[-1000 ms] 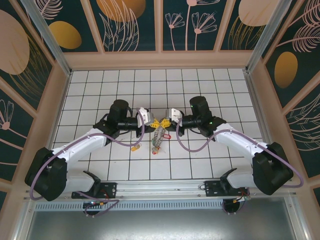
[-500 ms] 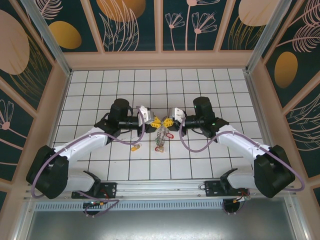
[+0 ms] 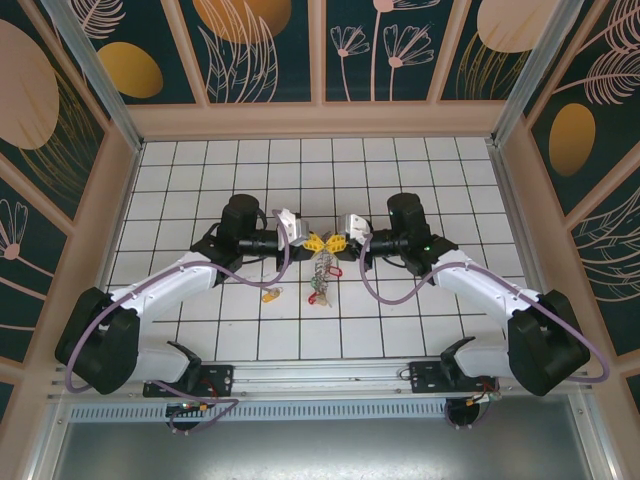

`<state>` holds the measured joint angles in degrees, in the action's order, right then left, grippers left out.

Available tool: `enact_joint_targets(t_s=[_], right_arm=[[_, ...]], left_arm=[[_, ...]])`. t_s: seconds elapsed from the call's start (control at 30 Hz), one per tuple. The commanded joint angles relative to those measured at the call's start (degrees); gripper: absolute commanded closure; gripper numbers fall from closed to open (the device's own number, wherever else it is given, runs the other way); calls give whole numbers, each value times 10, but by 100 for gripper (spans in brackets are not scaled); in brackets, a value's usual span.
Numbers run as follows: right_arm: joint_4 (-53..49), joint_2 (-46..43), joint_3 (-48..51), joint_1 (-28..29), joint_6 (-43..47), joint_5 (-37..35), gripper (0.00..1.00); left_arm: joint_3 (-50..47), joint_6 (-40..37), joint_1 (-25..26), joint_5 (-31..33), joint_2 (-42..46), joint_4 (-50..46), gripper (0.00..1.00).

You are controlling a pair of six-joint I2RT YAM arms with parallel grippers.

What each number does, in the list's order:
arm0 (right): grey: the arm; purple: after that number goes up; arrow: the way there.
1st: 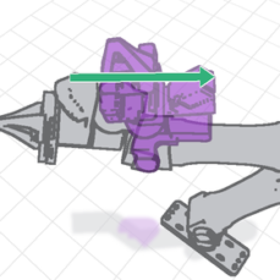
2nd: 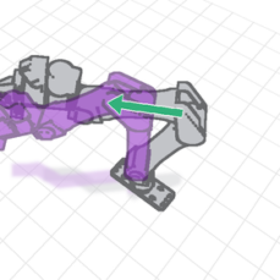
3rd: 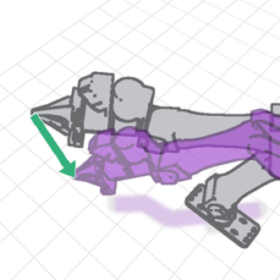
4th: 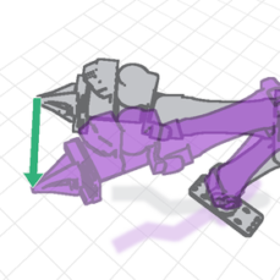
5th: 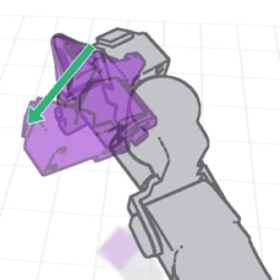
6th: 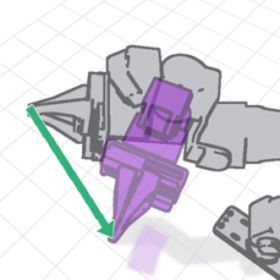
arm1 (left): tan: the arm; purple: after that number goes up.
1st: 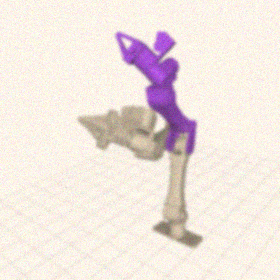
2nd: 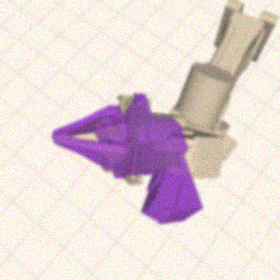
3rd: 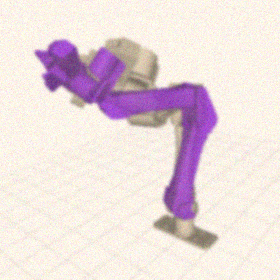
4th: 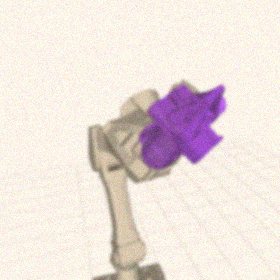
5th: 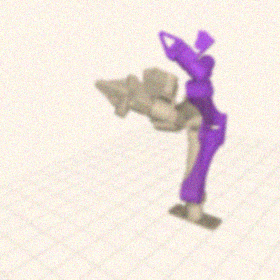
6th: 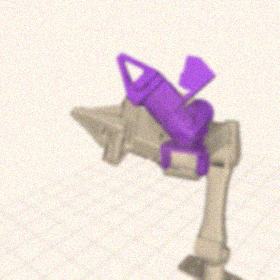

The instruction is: Put the keys on the keyring

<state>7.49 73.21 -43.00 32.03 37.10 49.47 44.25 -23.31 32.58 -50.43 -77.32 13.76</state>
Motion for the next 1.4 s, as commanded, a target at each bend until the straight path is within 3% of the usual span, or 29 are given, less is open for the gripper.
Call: enact_joint_targets(t_s=[0.0, 0.2, 0.47, 0.87, 1.07, 1.23, 1.3, 1.33, 1.37], right_arm=[[-51, 6, -35, 9, 50, -18, 85], [-182, 39, -90, 21, 141, -89, 71], [-209, 64, -116, 26, 155, -81, 72], [-204, 74, -126, 29, 149, -49, 73], [-186, 91, -125, 36, 135, -29, 77], [-184, 94, -122, 37, 136, -31, 100], [-171, 87, -115, 33, 130, -24, 100], [-161, 82, -110, 31, 125, -18, 100], [-147, 75, -103, 27, 115, -9, 100]], left_arm=[[24, -33, 3, 0, 3, -45, 100], [56, -103, 2, 40, 3, -146, 100], [85, -137, 2, 50, -7, -198, 100], [87, -133, 3, 41, -20, -198, 100], [87, -131, 2, 41, -27, -195, 100], [86, -130, 3, 39, -23, -191, 100], [83, -129, 2, 39, -18, -188, 100], [82, -126, 3, 39, -15, -185, 97], [77, -120, 2, 39, -11, -178, 87]])
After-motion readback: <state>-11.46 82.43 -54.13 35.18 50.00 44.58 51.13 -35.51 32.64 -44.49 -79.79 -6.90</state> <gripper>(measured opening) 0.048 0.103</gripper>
